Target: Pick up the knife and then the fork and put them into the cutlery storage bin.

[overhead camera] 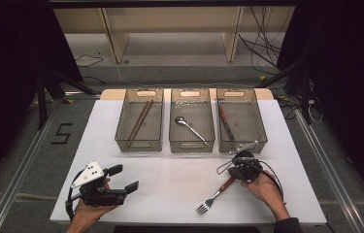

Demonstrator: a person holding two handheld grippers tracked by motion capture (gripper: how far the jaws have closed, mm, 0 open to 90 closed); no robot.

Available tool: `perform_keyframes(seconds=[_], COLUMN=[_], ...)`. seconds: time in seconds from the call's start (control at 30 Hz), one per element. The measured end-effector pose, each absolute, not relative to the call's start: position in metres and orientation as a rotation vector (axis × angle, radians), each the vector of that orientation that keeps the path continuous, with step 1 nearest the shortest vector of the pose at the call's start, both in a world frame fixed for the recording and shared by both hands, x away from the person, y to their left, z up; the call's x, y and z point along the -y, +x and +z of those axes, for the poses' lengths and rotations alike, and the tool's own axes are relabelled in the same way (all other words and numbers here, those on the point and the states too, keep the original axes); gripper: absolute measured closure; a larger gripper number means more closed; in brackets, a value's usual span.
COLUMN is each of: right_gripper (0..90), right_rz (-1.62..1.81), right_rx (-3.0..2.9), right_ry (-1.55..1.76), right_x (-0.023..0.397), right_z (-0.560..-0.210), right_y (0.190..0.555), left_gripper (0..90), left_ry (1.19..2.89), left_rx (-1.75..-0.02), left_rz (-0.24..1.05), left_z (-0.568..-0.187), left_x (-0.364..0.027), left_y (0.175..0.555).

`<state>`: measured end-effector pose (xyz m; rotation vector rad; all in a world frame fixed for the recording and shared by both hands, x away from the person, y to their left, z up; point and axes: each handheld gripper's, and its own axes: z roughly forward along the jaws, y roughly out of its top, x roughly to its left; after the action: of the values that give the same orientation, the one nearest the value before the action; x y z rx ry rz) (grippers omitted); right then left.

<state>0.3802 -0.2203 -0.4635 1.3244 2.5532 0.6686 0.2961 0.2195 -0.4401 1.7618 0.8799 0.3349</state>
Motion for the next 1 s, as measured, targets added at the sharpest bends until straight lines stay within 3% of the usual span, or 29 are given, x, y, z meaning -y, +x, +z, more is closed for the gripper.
perform_keyframes(seconds=[0.73,0.83,1.0], right_gripper=[88.9,79.0,48.5], right_rz=[0.63,0.657,0.687], right_rx=[-2.615,-2.629,-2.722], right_ry=[1.31,1.268,1.091], right_x=[0.234,0.235,0.231], right_z=[-0.455,-0.448,-0.434], right_y=[0.335,0.335,0.335], left_gripper=[13.2,13.2,13.2], left_ry=[1.765,1.766,1.764], left_rx=[-0.881,-0.884,-0.884], left_rz=[0.334,0.332,0.331], left_z=[-0.441,-0.441,-0.441], left_x=[-0.218,-0.218,-0.218], left_y=[0.296,0.297,0.297])
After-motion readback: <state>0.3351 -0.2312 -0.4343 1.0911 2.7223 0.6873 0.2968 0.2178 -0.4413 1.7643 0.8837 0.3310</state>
